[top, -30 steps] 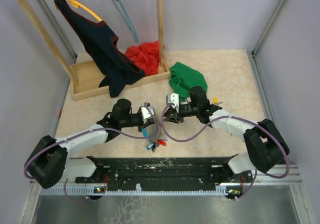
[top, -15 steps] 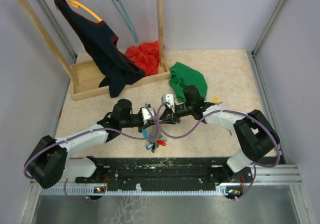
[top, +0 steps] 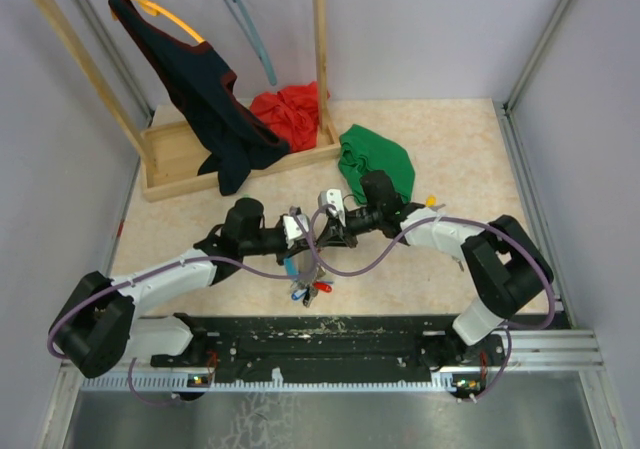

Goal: Put the keys on the keyring

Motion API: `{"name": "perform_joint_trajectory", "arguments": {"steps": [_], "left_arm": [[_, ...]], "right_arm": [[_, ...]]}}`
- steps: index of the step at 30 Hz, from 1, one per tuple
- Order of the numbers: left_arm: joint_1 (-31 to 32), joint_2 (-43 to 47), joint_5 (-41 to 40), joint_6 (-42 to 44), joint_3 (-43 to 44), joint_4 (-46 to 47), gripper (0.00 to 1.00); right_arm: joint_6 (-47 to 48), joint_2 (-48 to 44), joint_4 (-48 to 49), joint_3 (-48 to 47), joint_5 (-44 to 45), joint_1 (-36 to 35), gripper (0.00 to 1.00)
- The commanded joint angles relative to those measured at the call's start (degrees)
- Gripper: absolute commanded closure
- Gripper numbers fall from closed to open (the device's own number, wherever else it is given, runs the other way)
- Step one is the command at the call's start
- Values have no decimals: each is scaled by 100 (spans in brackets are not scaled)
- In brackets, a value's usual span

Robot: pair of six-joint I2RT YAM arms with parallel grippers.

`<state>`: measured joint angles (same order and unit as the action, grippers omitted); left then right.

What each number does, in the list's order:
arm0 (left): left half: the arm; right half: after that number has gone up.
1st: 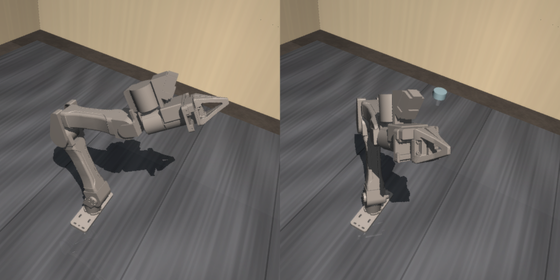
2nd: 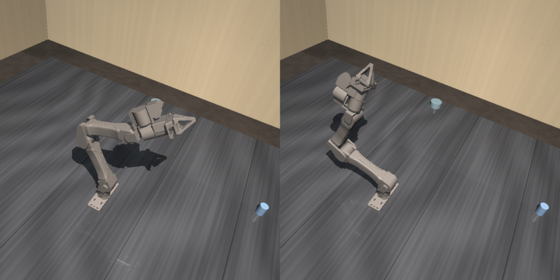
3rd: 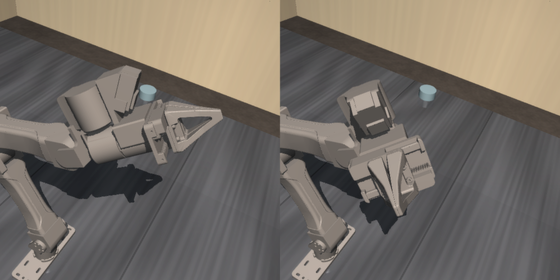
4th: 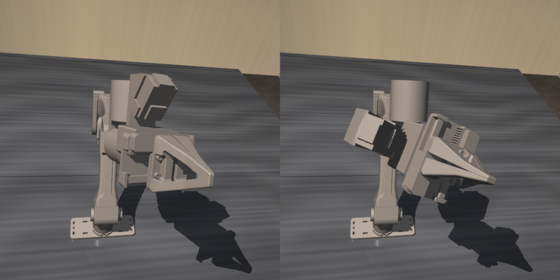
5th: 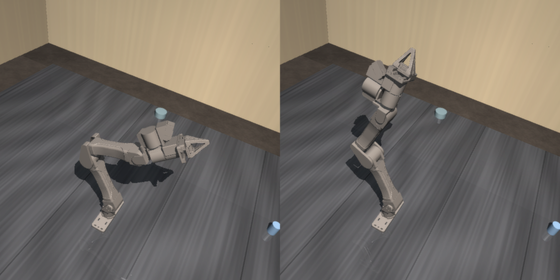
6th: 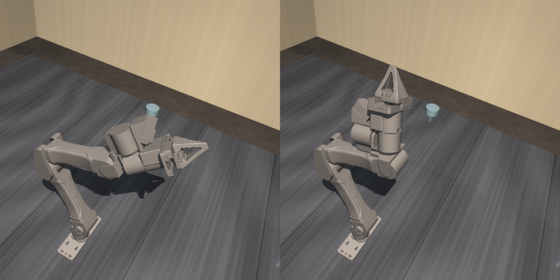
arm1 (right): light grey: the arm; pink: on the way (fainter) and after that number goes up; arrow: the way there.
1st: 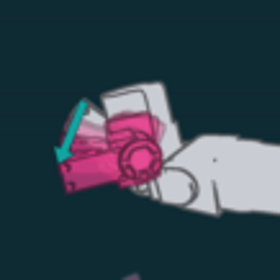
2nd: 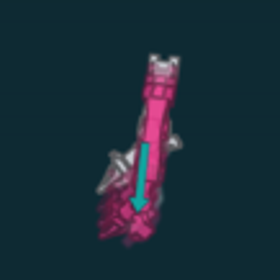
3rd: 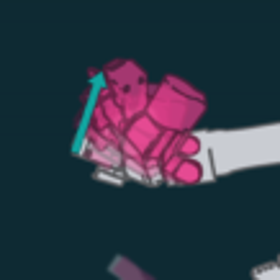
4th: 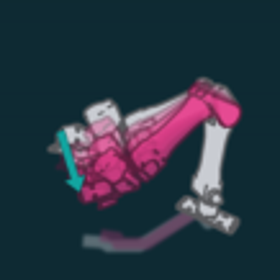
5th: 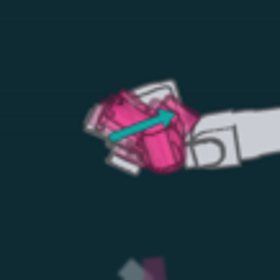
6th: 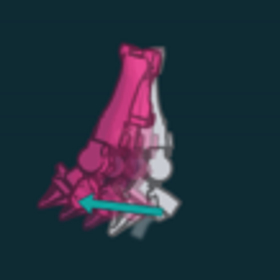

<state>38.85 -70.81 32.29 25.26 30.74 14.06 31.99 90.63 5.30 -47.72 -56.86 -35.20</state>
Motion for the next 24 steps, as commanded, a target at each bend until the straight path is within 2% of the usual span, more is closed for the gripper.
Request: {"name": "perform_joint_trajectory", "arguments": {"steps": [1, 5, 8, 15, 24], "left_arm": [[20, 209, -27, -148, 0, 343, 88], [-70, 334, -144, -367, -334, 731, 74], [-180, 437, -91, -611, -627, 1125, 69], [-530, 535, 259, -1051, -1022, 1745, 68], [-638, 284, 808, -1161, -992, 2021, 70]], "right_arm": [[-13, -83, 285, -158, -137, -66, 100], [-379, -247, 943, 105, -103, -49, 100], [-592, -274, 1243, 215, -167, -40, 100], [-1270, -326, 2357, 609, -189, -22, 100], [-1495, -288, 2754, 707, -200, -22, 100]]}}
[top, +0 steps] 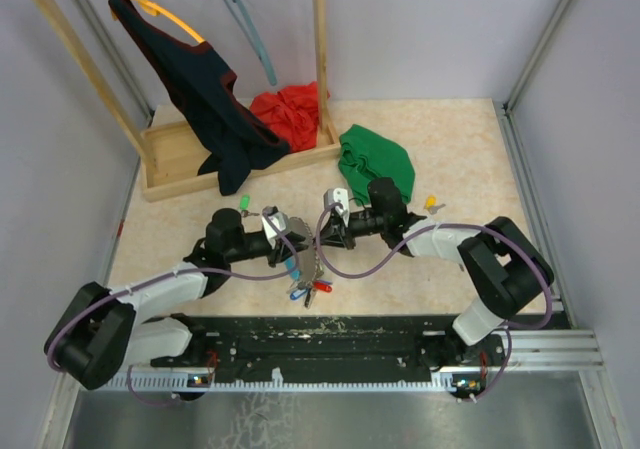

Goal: Put the keys on the keyring

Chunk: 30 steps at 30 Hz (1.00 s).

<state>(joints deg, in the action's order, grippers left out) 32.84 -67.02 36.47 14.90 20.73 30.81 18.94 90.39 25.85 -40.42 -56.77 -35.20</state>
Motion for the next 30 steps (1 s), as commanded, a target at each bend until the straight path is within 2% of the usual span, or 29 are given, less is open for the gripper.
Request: {"name": "perform_joint_trajectory", "arguments": {"steps": [1, 7, 18, 26, 30], "left_arm": [[-39, -109, 428, -121, 10, 361, 70], [-47, -228, 501, -147, 23, 426, 70], [-67, -522, 580, -148, 224, 560, 79], [-67, -511, 701, -223, 203, 716, 79], [-67, -553, 725, -202, 220, 716, 83]], "right_arm": [[-202, -259, 709, -25, -204, -22, 100], [-228, -250, 759, -27, -243, -22, 100], [-266, -238, 760, -52, -367, -31, 100], [-272, -215, 716, -80, -411, -31, 100], [-272, -223, 699, -96, -437, -47, 100]]}}
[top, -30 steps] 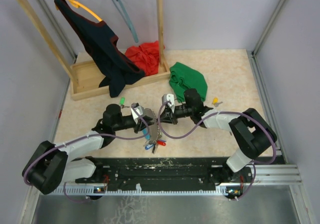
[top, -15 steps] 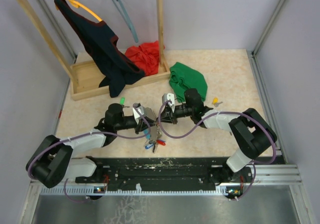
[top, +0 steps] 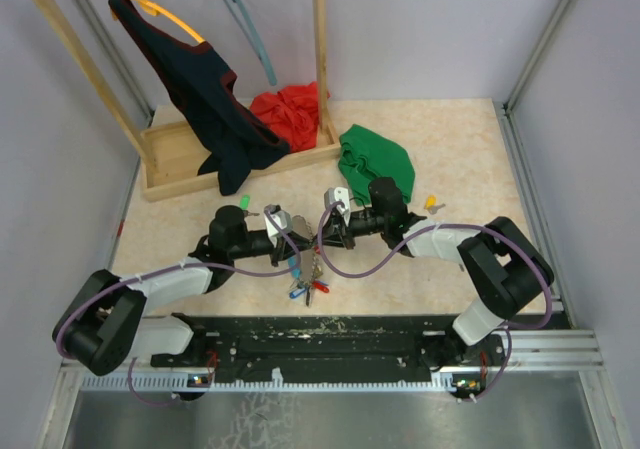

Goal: Put the keys on the keyring

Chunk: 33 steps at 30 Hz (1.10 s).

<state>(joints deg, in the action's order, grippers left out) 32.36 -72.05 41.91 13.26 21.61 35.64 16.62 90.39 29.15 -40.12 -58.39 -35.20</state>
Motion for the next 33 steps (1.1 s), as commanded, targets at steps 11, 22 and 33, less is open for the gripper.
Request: {"name": "perform_joint_trajectory", "arguments": {"steps": [11, 22, 33], "left_arm": [[-19, -175, 414, -55, 227, 328, 98], [-18, 332, 9, 428, 147, -188, 99], [-14, 467, -349, 738, 119, -173, 99]], "right_arm": [[160, -216, -8, -260, -278, -128, 100], [280, -728, -1220, -440, 474, -131, 79], [-654, -1968, -2980, -677, 3097, -92, 46]]}}
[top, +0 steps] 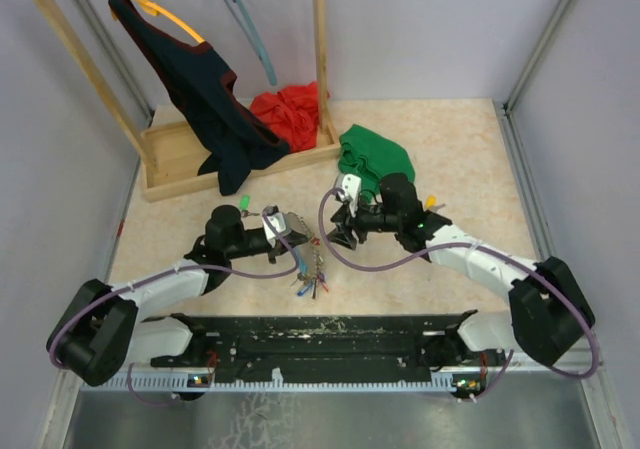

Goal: Put the keys on the keyring

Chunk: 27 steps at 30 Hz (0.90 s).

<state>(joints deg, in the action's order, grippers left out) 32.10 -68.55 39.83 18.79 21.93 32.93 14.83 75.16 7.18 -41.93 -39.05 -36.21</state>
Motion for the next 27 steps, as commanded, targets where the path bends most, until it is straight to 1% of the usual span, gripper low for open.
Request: {"name": "perform_joint_trajectory", "arguments": {"steps": [1, 3, 5, 10, 13, 16, 20, 23, 27], "left_arm": [[8, 142, -201, 198, 61, 106, 99], [12, 188, -213, 253, -21, 192, 99], [7, 197, -303, 252, -110, 335, 99], [7, 74, -539, 260, -79, 321, 99], [7, 74, -701, 159, -75, 319, 99], [0, 128, -947, 3, -107, 340, 99], [-23, 228, -1057, -63, -243, 517, 99], [-28, 263, -1109, -96, -294, 600, 99], [-36, 207, -1102, -121, -273, 597, 99]], "right_arm": [[-583, -508, -1017, -575, 1289, 8, 44], [-840, -608, -1389, -684, 1611, 14, 40], [-1044, -672, -1726, -746, 1854, 14, 40], [-1457, -665, -2427, -875, 3307, 150, 40], [-1748, -491, -2624, -1018, 3834, 648, 40], [-1949, -273, -2486, -981, 4586, 1095, 41], [-2378, 269, -2413, -1099, 4858, 1814, 44], [-2456, 661, -2227, -1187, 5013, 2147, 47], [-2425, 1335, -2141, -1534, 5028, 2495, 49]]}}
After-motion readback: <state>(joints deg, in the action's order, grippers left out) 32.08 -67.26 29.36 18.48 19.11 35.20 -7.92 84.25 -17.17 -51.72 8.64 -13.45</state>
